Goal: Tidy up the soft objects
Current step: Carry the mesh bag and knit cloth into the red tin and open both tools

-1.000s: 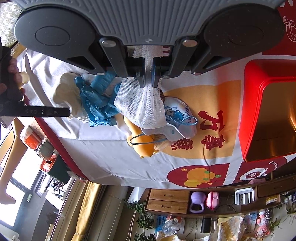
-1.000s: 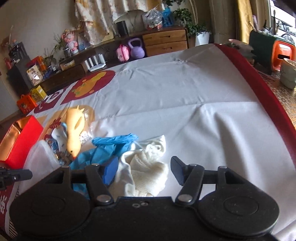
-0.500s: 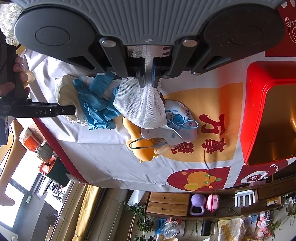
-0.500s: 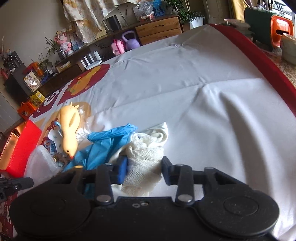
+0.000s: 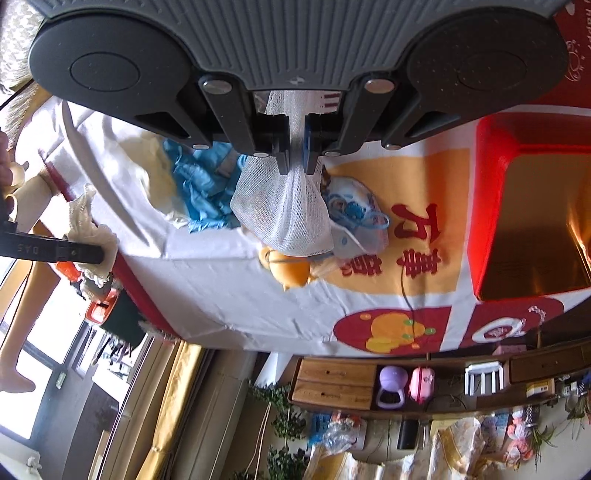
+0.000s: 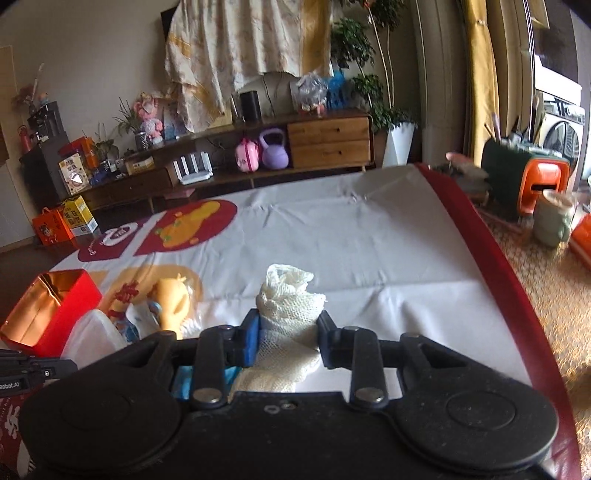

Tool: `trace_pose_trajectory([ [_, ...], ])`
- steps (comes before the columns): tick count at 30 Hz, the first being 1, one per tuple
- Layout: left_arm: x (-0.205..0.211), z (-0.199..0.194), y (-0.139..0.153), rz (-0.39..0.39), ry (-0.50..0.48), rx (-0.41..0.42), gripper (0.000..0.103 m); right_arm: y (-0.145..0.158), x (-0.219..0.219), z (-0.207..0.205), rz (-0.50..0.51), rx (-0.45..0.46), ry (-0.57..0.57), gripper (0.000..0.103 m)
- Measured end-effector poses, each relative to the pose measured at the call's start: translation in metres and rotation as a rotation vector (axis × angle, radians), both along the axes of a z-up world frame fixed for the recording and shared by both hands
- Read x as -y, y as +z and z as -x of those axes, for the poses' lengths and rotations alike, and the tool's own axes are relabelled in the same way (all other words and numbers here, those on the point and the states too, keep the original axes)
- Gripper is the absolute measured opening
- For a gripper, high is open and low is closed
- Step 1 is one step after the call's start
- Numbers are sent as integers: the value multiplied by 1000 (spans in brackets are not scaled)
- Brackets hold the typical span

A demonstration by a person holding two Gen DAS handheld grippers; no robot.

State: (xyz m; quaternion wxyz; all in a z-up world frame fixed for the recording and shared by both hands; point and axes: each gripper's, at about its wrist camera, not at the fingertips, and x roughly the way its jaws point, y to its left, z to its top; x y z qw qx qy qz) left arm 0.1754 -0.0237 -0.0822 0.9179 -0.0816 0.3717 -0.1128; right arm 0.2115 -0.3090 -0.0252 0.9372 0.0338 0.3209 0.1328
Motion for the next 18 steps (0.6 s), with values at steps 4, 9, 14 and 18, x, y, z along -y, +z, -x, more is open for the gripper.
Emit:
trace_pose_trajectory([
  [4,-8,6,19,13,13,31,6,18,-16,8,0,10,44,31],
  [9,-24,14,40,6,52,54,6,36,-56,16,12,12,136,32],
  [14,-45,22,56,-11,97,70,6,51,-103,17,2,13,231,32],
  [18,-69,26,65,-16,142,74,6,59,-145,14,4,10,306,32],
])
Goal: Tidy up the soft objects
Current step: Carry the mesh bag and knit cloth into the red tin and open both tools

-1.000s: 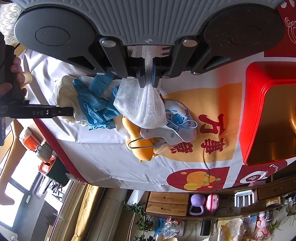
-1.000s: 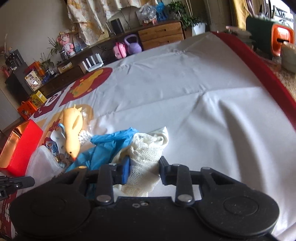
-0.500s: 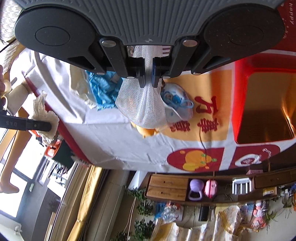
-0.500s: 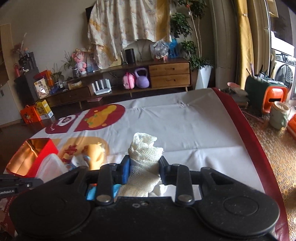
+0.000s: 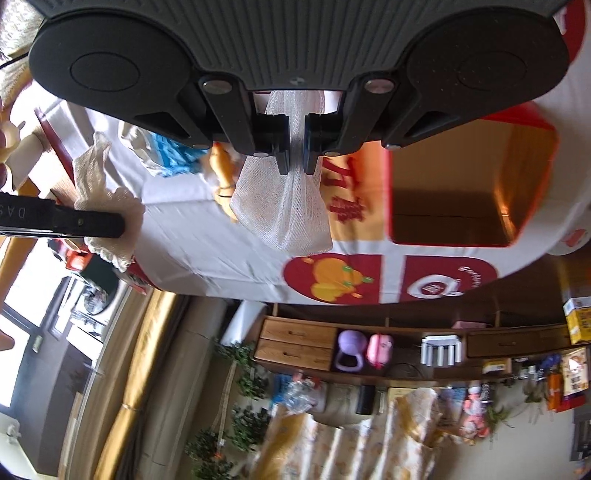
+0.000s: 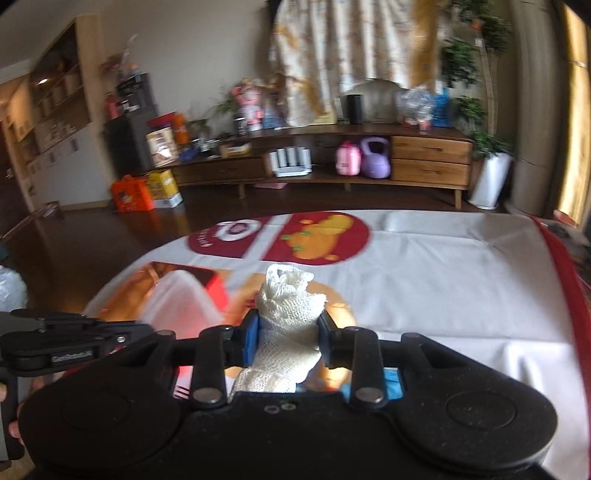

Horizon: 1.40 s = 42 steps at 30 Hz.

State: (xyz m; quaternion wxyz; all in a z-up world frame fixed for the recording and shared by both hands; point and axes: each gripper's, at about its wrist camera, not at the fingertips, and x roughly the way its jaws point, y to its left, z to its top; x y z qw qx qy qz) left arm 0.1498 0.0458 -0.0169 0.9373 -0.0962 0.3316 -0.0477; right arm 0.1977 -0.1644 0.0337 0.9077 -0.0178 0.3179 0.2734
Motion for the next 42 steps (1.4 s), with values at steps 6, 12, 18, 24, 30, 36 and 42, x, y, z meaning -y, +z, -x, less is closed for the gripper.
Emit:
trace_pose_trajectory([
  [6,-39,3,7,-22,67,2,6,-4,-62,-5,21,-9,95,32],
  [12,-80,-2,4,-40,130,-20,6,-11,-115,-10,27,-31,162,32],
  [18,-115,-19,-8,-55,175,-62,7,-24,-161,-17,41,-46,206,32],
  [24,-139,-47,-28,-84,203,-108,7,-45,-201,-29,68,-66,236,32],
  [30,-148,-77,-47,-114,200,-161,7,-68,-226,-48,123,-87,236,33],
  [36,-151,-103,-67,-138,199,-209,7,-96,-247,-60,201,-93,235,33],
  [42,-153,-123,-84,-160,194,-257,7,-114,-261,-71,248,-103,236,33],
])
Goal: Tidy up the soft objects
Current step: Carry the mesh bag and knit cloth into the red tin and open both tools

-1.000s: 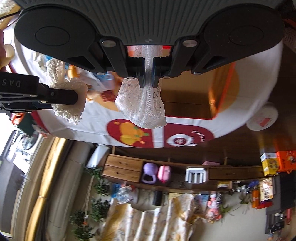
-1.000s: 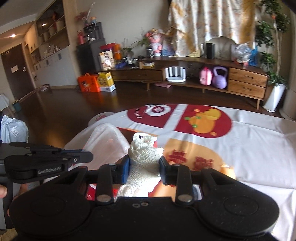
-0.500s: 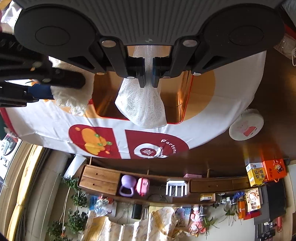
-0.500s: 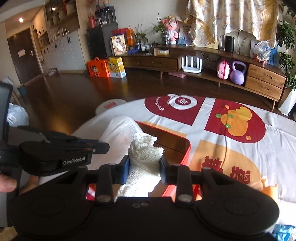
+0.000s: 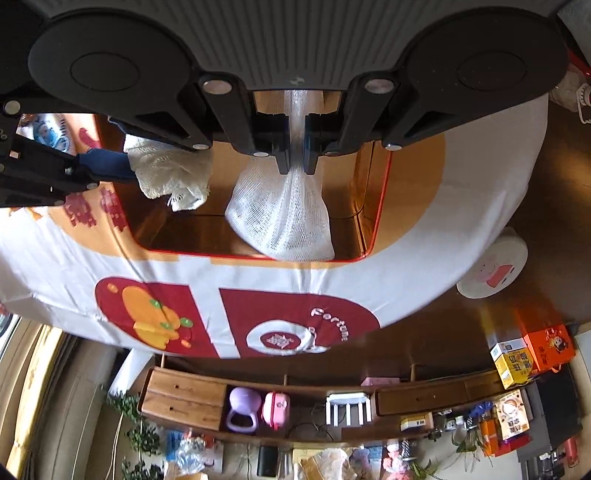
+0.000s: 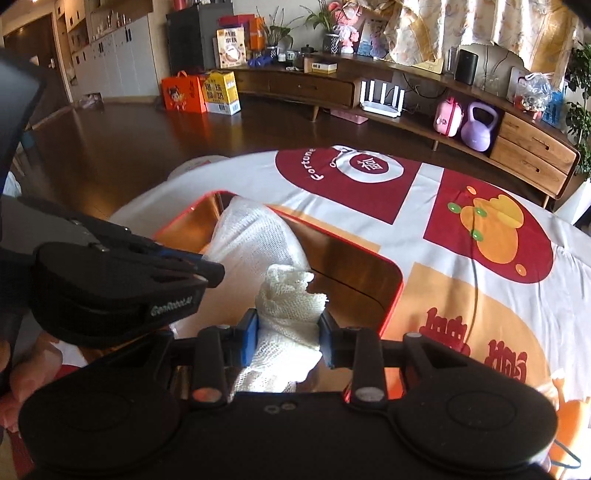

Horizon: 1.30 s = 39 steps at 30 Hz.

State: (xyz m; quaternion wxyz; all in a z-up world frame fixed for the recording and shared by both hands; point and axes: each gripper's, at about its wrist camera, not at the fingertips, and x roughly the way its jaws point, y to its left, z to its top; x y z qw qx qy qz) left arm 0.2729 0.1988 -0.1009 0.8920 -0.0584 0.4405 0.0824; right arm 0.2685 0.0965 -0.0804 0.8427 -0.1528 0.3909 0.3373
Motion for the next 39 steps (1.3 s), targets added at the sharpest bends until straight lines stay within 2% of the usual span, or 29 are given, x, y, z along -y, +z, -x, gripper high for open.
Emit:
trace_pose_trajectory([
  [14,-5,-10,-13,28,-1,-48,7,-14,-7,-4,48,-7,18,40],
  [16,-6,-10,-12,36,2,-48,7,-14,-6,-4,46,-17,23,44],
  [19,-6,-8,-12,41,5,-55,8,-11,-4,-4,37,-16,25,57],
  [24,-6,-5,-9,37,18,-49,9,-4,2,-1,17,-12,23,59],
  [33,-4,7,2,38,38,-22,20,11,15,9,-30,-2,27,67],
  [36,-2,13,7,36,40,-9,32,15,21,14,-38,4,26,68],
  [37,-2,15,9,36,42,-4,45,17,23,16,-42,8,24,68],
  [38,-2,17,11,37,44,6,64,20,25,17,-45,11,23,68],
  [39,-2,21,14,35,46,23,71,23,28,18,-48,15,20,70],
])
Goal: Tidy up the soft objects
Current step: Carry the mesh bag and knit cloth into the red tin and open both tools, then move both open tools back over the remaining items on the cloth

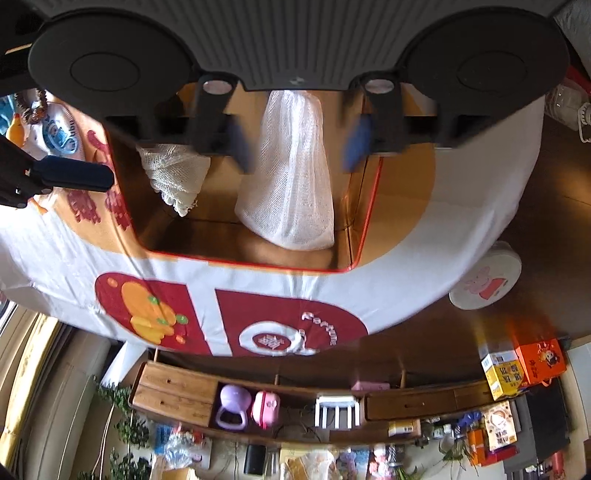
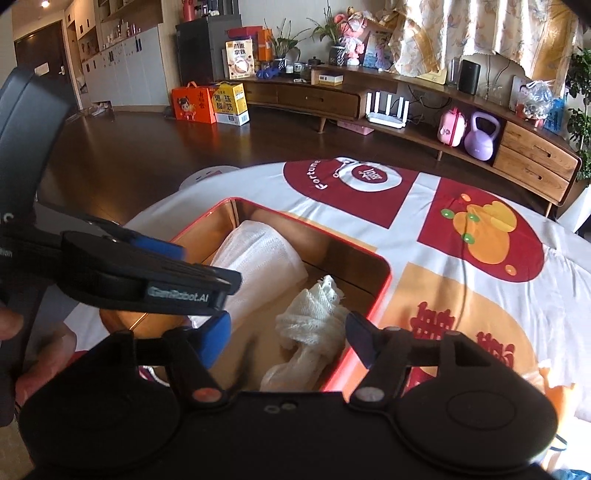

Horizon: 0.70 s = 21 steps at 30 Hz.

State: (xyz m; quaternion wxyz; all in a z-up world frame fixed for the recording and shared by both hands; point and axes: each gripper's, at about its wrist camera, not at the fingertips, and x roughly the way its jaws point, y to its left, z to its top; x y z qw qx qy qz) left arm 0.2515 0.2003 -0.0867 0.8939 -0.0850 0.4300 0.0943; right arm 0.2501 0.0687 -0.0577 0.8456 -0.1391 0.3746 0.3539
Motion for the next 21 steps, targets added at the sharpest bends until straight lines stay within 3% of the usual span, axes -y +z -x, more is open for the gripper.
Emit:
trace_pose_trajectory([
  [14,28,39,41,-31,-23,94,75,42,62,21,-131,39,-91,97],
  [21,47,63,58,-14,-39,145,76,59,94,38,-195,55,-118,102],
])
